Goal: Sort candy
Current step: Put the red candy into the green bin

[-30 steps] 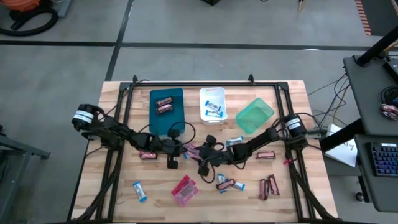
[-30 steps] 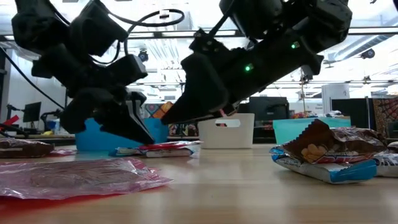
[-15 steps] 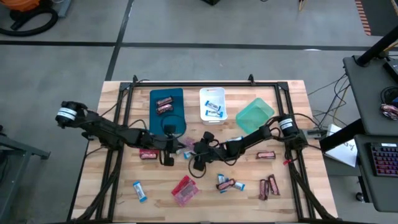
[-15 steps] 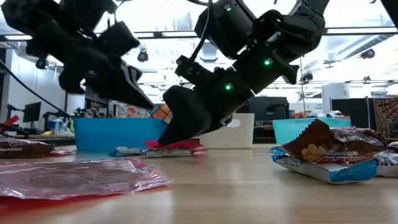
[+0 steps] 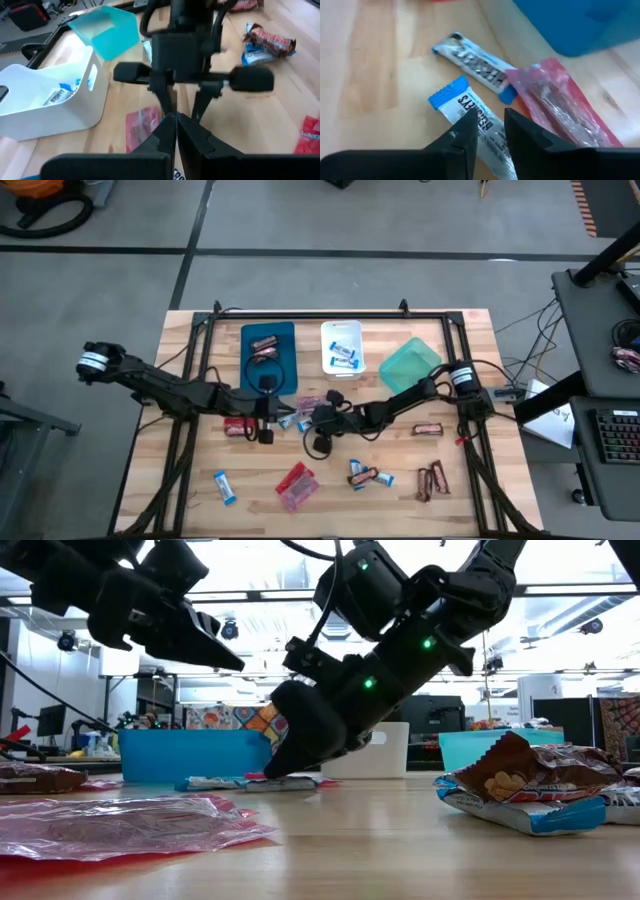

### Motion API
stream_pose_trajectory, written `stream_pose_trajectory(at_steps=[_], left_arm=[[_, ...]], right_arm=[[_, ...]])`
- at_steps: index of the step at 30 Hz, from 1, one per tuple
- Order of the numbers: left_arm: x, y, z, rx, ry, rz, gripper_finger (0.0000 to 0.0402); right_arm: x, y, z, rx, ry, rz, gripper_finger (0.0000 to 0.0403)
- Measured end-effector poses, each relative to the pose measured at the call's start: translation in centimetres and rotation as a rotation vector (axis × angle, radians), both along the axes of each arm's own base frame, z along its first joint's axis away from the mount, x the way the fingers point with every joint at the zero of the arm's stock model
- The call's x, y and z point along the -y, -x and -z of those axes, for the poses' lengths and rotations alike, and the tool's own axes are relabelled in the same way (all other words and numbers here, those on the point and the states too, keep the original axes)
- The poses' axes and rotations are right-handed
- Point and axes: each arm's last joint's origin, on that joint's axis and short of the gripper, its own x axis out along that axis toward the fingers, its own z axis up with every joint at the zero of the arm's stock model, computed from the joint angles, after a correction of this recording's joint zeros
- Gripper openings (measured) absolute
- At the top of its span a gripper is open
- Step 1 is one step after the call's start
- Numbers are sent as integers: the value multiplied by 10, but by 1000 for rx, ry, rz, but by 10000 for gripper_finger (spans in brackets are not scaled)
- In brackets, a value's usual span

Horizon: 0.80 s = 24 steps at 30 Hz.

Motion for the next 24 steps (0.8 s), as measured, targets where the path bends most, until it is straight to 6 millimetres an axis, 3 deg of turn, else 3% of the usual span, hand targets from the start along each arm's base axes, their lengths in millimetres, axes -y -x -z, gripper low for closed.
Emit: stream_pose_trajectory(at_steps=[5, 10, 16, 24], left_arm=[[0, -1, 4, -20, -2, -1, 0], [0, -1, 3, -17, -1, -1, 0], [0, -2, -3, 8, -4, 3, 0], [0, 0, -11, 38, -48, 26, 0]], right_arm=[[1, 2, -20, 11, -53, -72, 100], [11, 7, -31, -39, 34, -98, 141], [42, 7, -24, -111, 120, -80, 195], [54, 1, -18, -141, 151, -149, 225]])
